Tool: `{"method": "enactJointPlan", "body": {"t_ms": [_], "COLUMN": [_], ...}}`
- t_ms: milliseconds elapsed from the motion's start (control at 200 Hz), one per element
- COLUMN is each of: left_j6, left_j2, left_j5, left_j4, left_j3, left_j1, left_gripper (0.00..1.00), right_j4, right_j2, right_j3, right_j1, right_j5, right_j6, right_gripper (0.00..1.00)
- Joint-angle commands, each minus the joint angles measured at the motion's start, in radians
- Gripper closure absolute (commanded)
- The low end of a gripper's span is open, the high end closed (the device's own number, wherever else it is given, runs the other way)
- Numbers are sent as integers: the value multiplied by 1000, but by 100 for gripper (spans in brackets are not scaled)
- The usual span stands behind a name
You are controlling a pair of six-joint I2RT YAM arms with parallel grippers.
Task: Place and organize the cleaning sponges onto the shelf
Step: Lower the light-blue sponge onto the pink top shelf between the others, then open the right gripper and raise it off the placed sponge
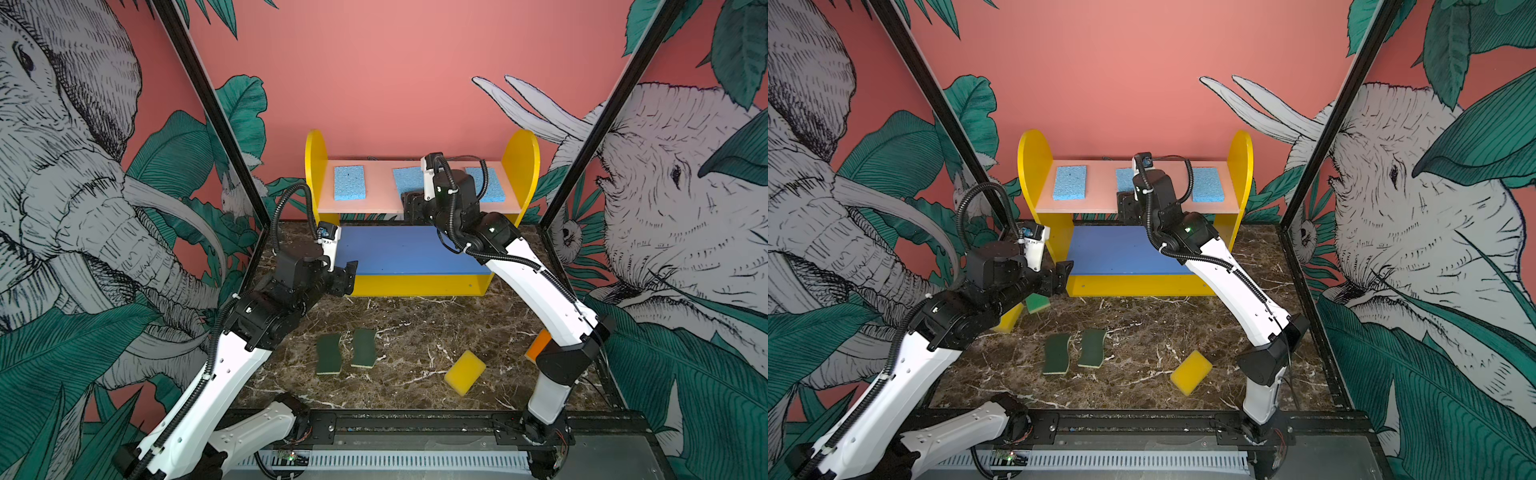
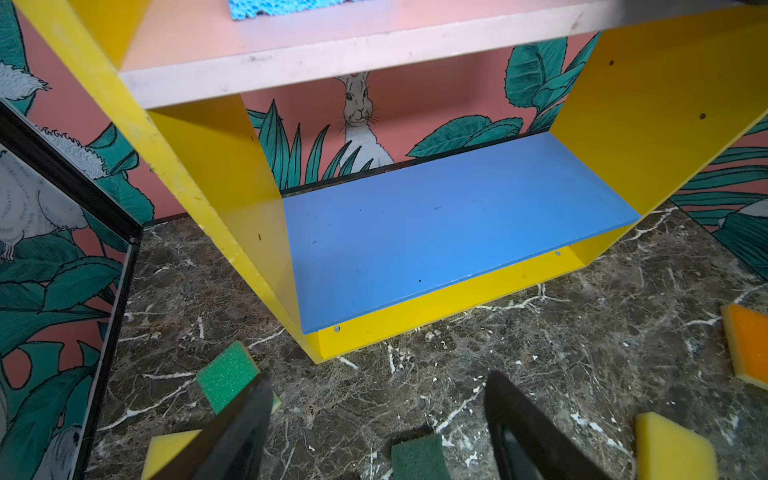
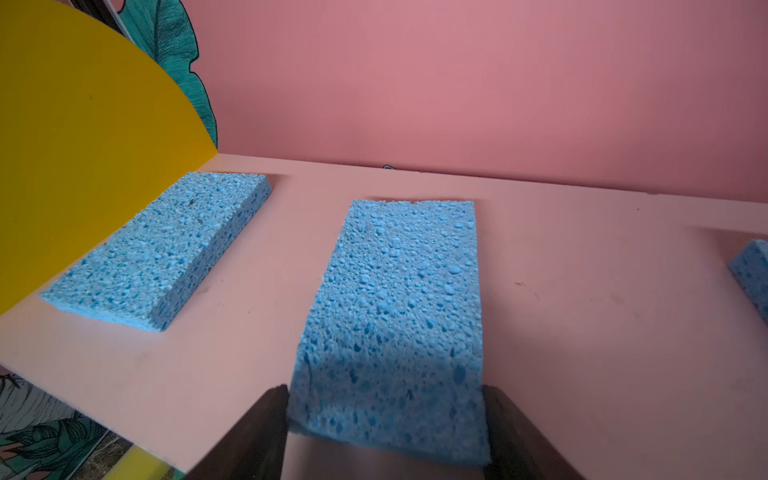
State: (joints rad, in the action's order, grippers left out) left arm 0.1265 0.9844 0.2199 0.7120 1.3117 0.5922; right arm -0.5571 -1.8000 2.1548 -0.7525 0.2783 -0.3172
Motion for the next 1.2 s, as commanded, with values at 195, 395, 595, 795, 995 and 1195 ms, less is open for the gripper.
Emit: {"method": "enactJointPlan", "body": {"t_ms": [195,395,595,795,995,1195], "left_j6": [-1,8,9,13,18,21], "left_j2": [-24,-29,-36,-44,-49,-53], "left_j5": [26,28,26,27,28,29], "left_j4": [29,30,28,26,27,27], "left_j3": [-7,-15,-17,-22,-23,-24], "left_j1": [-4,-5,-4,-4,-5,-5], "left_gripper": [19,18,19,18,19,19], "right_j4": [21,26,28,31,37,53], "right_j2": [10,22,33,40,50,59], "right_j3": [-26,-38,-53,-61,-66,-82], "right_j1": [2,2,2,0,-4,-5], "right_j5": [-20,-20,-53,-78,-87,-100], "right_j6": [-41,-43,-55,-65,-63,-65], "right_gripper": [18,17,18,19,20,20]}}
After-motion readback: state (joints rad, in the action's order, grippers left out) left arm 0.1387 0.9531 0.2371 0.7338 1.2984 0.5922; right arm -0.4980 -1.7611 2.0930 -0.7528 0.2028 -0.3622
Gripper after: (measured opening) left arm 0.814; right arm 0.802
